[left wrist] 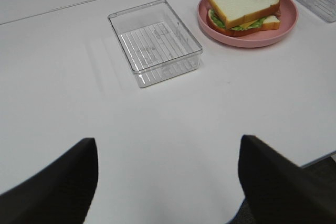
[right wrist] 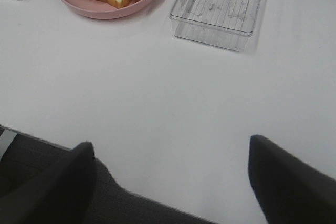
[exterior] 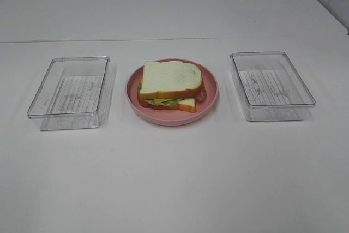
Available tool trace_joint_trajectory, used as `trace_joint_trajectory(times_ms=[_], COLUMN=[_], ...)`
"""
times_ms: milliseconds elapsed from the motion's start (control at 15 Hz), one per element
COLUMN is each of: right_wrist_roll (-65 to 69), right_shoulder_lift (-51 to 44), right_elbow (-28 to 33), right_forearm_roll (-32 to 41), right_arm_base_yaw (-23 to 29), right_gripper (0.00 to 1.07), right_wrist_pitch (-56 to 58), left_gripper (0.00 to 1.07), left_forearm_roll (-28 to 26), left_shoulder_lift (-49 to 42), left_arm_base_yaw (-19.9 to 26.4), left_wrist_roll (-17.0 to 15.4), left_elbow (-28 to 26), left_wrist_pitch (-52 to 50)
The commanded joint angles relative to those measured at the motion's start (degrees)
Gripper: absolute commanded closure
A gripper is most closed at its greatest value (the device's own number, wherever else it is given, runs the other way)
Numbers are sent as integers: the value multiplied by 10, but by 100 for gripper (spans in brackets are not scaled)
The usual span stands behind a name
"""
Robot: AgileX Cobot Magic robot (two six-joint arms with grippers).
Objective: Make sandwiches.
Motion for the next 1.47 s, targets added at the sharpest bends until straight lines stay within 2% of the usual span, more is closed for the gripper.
trace_joint_trajectory(times_ms=[67, 133, 267, 333, 467, 667, 800, 1000, 1467], right_wrist_roll=[-6, -6, -5, -5, -5, -3, -3, -3, -3], right_shoulder_lift=[-2, -2, -2, -2, -2, -26, -58, -96, -95], right_elbow=[2, 2, 2, 2, 2, 2, 2, 2, 2], right_forearm_roll=[-2, -2, -2, 0, 1, 1, 1, 3, 3], right_arm_base_yaw=[1, 1, -3, -22, -68, -171, -195, -194, -194], right_gripper=[32, 32, 32, 32, 32, 32, 32, 32, 32], right_wrist_pitch=[-7, -7, -7, -7, -7, -7, -7, -7, -7], left_gripper=[36, 36, 36, 36, 36, 36, 36, 36, 36], left_forearm_roll=[-2, -2, -2, -2, -2, -2, -1, -1, -1], left_shoulder_lift=[-12, -12, -12, -12, -12, -12, -13, -14, -13], left_arm_base_yaw=[-2, -1, 44, 66, 108, 178, 178, 172, 173], left_wrist_roll=[-2, -2, -3, -3, -3, -3, -3, -3, -3], left_elbow=[3, 3, 3, 3, 3, 3, 3, 3, 3], left_wrist_pitch=[-6, -6, -6, -6, -6, -6, -6, -6, -6])
